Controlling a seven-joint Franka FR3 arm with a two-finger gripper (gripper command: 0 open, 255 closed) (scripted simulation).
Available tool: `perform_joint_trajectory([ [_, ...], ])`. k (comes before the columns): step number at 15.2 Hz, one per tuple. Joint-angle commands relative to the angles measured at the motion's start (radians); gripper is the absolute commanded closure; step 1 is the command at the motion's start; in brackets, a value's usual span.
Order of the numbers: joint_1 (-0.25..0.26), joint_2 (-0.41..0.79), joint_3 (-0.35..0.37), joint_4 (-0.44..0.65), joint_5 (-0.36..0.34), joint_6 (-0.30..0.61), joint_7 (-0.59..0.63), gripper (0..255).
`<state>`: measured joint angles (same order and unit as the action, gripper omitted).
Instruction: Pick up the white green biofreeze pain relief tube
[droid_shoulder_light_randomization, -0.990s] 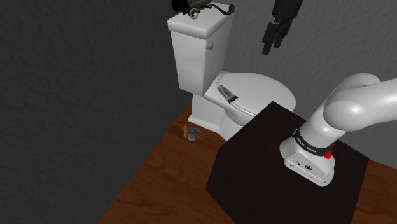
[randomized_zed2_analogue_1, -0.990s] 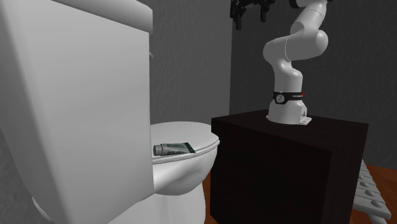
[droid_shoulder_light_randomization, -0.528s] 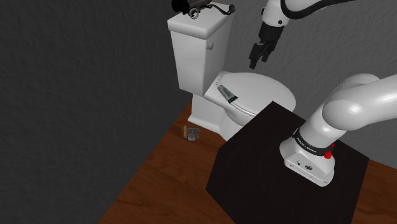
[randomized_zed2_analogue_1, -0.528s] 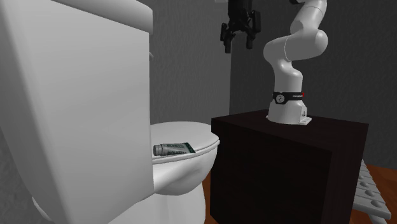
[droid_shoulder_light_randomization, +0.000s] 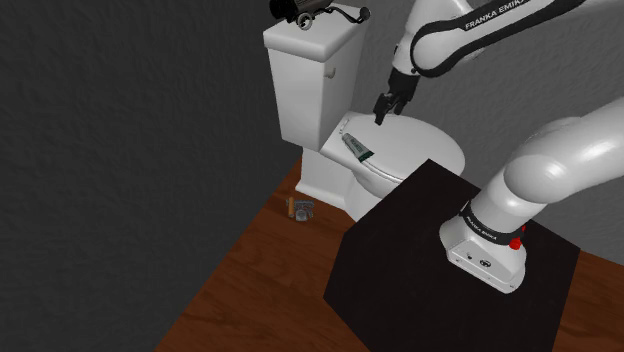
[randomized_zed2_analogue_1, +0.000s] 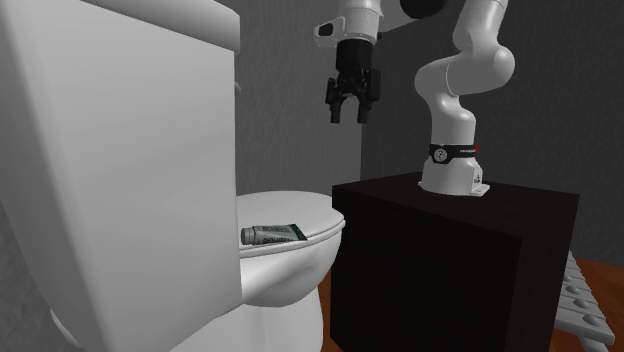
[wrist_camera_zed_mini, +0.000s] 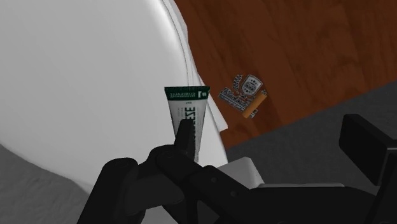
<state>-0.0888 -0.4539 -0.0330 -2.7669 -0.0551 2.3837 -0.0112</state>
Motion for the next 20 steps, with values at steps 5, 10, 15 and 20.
perform_joint_trajectory([
  [5, -0.041, 0.265, -0.013, 0.009, -0.037, 0.315, 0.033, 0],
  [10, -0.072, 0.508, -0.027, 0.078, -0.087, 0.534, 0.081, 0],
  [15, -0.072, 0.744, -0.069, 0.188, -0.126, 0.705, 0.13, 0],
  [20, -0.084, 0.964, -0.086, 0.332, -0.111, 0.827, 0.145, 0],
])
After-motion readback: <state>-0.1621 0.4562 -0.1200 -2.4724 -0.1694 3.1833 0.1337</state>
